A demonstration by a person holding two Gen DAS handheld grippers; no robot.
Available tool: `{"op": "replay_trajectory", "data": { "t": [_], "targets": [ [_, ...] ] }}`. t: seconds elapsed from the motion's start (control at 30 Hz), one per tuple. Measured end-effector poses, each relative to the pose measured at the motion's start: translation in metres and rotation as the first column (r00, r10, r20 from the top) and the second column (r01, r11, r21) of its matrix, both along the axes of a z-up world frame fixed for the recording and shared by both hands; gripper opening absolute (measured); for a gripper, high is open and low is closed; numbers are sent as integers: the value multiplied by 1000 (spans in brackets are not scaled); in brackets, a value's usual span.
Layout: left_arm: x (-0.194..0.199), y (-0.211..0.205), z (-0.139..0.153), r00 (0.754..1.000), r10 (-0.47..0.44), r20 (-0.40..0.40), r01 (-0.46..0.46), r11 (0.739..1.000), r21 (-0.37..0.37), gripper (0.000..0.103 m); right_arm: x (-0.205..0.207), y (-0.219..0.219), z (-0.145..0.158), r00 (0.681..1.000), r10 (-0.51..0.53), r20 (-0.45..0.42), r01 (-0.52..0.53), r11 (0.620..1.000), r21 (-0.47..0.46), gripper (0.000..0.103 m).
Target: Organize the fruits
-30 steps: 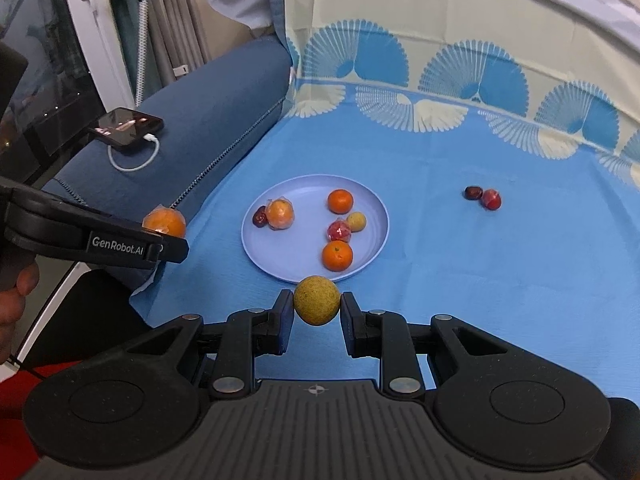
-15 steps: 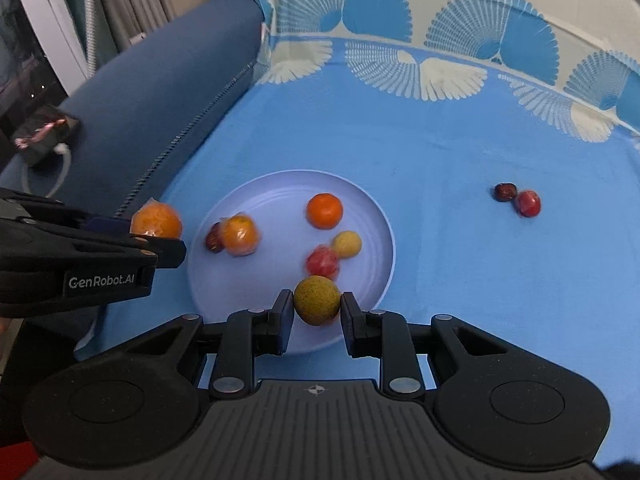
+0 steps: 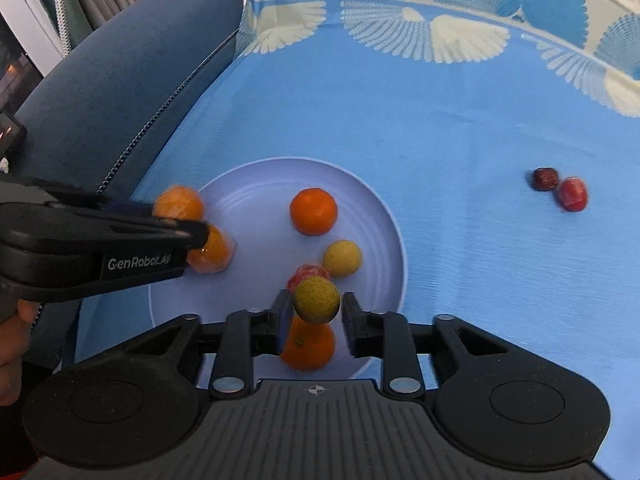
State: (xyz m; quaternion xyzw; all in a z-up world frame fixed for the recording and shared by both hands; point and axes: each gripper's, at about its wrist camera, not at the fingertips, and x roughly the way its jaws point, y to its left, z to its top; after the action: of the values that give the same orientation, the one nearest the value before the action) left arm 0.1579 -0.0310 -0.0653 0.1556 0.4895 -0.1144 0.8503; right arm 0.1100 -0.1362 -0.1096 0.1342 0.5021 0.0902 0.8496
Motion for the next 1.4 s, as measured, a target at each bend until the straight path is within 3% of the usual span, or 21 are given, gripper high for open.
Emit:
{"op": "replay_trajectory", "data": {
  "t": [0.03, 0.07, 0.33, 0.53, 0.87, 1.1, 1.4],
  "targets": [
    [-2, 1, 5, 999, 6, 33, -6, 1000, -6, 103, 1, -1, 0, 1000, -8, -5, 8, 1000, 11, 68],
    [-5, 2, 10, 999, 2, 54, -1, 1000, -11, 103, 2, -3, 0, 1000, -19, -13, 19, 1000, 15, 75],
    [-38, 12, 35, 1000, 16, -19, -15, 999, 31, 103, -29, -6, 23, 998, -55, -38, 57, 997, 60, 94],
    [-91, 29, 61, 998, 48, -37, -47, 999, 18, 103, -91, -4, 58, 995, -97, 5, 96, 994, 54, 100],
    [-168, 50, 92, 998, 49, 33, -50, 999, 1, 103, -173, 2, 94, 986, -145, 77, 141, 989, 52, 102],
    [-205, 56, 110, 995, 51, 84, -50, 999, -13, 103, -205, -4, 113, 972, -185, 142, 177, 982, 67, 102],
    [-221, 54, 120, 992, 33, 118, -31, 999, -20, 103, -226, -1, 127, 964, -175, 200, 167, 984, 57, 102]
  ]
}}
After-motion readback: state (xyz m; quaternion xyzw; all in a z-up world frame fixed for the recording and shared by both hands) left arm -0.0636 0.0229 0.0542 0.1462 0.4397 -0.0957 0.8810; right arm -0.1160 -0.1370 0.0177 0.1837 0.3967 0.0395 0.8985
